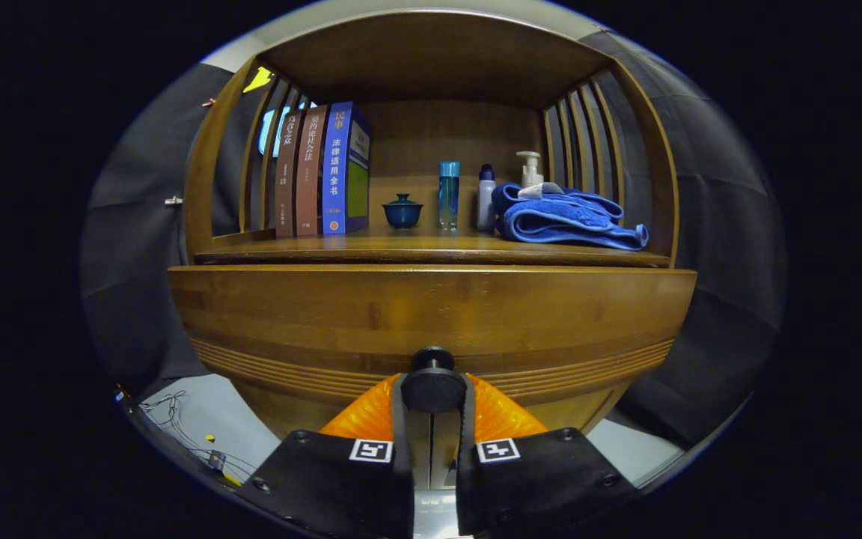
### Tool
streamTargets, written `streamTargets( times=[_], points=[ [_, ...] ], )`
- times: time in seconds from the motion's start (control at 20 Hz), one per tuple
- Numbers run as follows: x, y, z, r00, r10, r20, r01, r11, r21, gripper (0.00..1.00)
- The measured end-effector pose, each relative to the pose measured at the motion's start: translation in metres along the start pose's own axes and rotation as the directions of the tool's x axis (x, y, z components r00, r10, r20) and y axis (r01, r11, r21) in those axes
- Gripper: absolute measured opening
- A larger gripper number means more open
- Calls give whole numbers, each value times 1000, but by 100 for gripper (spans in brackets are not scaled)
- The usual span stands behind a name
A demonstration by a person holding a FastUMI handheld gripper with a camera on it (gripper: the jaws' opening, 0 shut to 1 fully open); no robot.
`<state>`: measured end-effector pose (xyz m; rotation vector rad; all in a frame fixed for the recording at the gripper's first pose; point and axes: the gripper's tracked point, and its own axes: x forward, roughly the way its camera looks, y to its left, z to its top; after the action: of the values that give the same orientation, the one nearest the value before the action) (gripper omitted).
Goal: Pull open the drawer, take out the items inside it, and place them on the countertop above the cabinet.
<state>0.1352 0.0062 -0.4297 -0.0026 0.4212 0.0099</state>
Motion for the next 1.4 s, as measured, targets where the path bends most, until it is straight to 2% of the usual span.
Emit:
streamTargets(
  times=[0.15, 0.7, 1.05, 1.2, 1.3, 1.4],
  points=[
    [-26, -2, -5, 1000, 6, -7, -6, 999, 34, 26],
    [-99, -11, -20, 999, 45, -14, -45, 999, 25, 26],
    [-108, -11, -28, 999, 47, -20, -47, 998, 31, 27],
    [-114, -9, -27, 998, 68, -1, -67, 997, 34, 47],
    [-112, -5, -27, 995, 96, 3, -96, 995, 17, 72],
    [-117, -10, -23, 996, 85, 20, -85, 996, -6, 98]
  ],
)
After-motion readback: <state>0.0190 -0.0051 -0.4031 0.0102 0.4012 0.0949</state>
